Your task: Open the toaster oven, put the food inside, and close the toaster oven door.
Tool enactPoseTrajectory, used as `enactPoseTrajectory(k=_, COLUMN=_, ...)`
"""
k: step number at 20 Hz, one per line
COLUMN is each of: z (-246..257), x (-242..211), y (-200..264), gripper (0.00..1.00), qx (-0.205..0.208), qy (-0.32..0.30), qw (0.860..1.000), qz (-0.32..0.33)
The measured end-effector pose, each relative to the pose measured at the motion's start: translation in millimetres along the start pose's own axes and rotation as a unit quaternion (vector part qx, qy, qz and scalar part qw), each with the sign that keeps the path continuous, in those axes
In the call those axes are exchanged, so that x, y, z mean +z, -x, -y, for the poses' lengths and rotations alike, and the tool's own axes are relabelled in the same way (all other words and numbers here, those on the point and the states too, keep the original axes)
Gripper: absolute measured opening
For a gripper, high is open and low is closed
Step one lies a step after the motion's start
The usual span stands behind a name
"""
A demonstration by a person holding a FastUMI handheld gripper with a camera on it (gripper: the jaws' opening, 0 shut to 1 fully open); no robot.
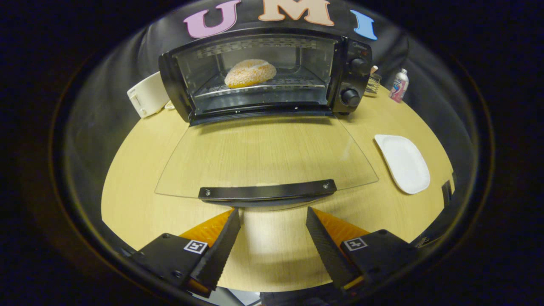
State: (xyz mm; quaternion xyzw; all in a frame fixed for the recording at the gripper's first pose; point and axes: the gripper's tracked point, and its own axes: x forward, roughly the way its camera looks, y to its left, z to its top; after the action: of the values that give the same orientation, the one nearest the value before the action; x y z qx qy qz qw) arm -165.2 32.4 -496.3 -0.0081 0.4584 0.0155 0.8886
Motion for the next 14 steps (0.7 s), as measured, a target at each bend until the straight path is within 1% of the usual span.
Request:
enactPoseTrajectory(k=4, z=0, x=6, y=8, gripper=1.0, qx=-0.001, qy=0.003, qw=1.0, qz=0.01)
enactPoseTrajectory(k=8, z=-1, x=24, y=26, gripper=0.99, qx=0.003, qy=0.0, qw=0.999, qz=0.045)
enactPoseTrajectory(k=14, z=-7, x=71, y=46, gripper=0.99, qx=0.019, qy=-0.025, qw=0.994, qz=0.102)
